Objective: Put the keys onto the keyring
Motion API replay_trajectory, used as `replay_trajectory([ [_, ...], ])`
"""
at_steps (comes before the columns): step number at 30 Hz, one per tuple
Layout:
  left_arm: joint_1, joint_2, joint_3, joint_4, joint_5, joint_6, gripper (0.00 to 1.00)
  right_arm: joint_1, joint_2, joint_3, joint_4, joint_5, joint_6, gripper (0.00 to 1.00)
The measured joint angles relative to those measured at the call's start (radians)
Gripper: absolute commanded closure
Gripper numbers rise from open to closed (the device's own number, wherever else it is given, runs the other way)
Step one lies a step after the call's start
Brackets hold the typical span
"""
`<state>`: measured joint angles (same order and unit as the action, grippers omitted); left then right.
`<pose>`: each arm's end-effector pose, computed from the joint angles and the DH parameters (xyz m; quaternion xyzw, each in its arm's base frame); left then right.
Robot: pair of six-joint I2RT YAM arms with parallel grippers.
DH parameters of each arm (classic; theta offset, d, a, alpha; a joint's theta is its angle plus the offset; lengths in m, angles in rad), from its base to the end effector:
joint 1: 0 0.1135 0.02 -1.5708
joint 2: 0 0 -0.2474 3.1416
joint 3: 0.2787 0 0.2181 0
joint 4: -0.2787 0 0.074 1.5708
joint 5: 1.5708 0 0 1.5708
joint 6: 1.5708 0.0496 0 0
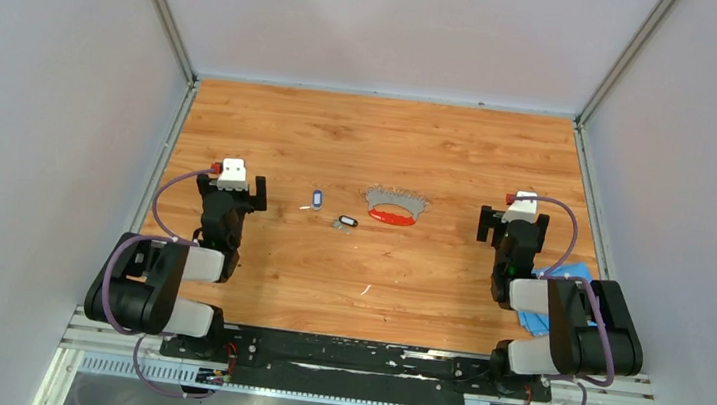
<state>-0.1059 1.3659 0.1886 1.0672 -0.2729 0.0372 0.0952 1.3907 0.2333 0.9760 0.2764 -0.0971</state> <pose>0.2266 -0.0106 0.1717 -0.0377 0.7426 0.0786 0.6640 0.2348 0.0088 0.1670 0.0147 0.7659 -0.1064 0.6340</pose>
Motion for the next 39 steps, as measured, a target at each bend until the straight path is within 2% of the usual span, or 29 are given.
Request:
replay_trajectory([
  [12,0.000,0.000,0.000,-0.002,0.041,0.013,0.00,0.000,0.000,0.000,0.002,0.002,0.000,0.00],
  [14,0.000,-0.018,0.000,-0.023,0.059,0.019,0.00,0.009,-0.023,0.013,-0.055,0.044,0.002,0.00],
  [18,0.000,-0.174,0.025,-0.187,0.163,0.051,0.00,0.022,-0.127,0.240,-0.466,0.109,0.120,0.00],
  [21,0.000,-0.280,0.067,-0.312,0.256,0.098,0.00,0.023,-0.172,0.406,-0.614,0.097,0.300,0.00],
  [23,-0.002,-0.336,0.098,-0.429,0.309,0.146,0.00,0.021,-0.183,0.451,-0.674,0.051,0.402,0.00],
  [25,-0.004,-0.358,0.134,-0.554,0.341,0.188,0.00,0.023,-0.159,0.470,-0.725,-0.057,0.443,0.03],
  [28,-0.010,-0.361,0.203,-0.785,0.385,0.240,0.00,0.045,-0.097,0.468,-0.796,-0.201,0.450,0.08],
  [32,-0.031,-0.362,0.309,-1.036,0.432,0.268,0.00,0.110,-0.048,0.461,-0.837,-0.315,0.449,0.15],
  [35,-0.066,-0.363,0.392,-1.173,0.460,0.270,0.00,0.154,0.002,0.465,-0.835,-0.385,0.449,0.18],
  [39,-0.109,-0.350,0.465,-1.271,0.474,0.267,0.00,0.219,0.102,0.494,-0.835,-0.416,0.446,0.22],
])
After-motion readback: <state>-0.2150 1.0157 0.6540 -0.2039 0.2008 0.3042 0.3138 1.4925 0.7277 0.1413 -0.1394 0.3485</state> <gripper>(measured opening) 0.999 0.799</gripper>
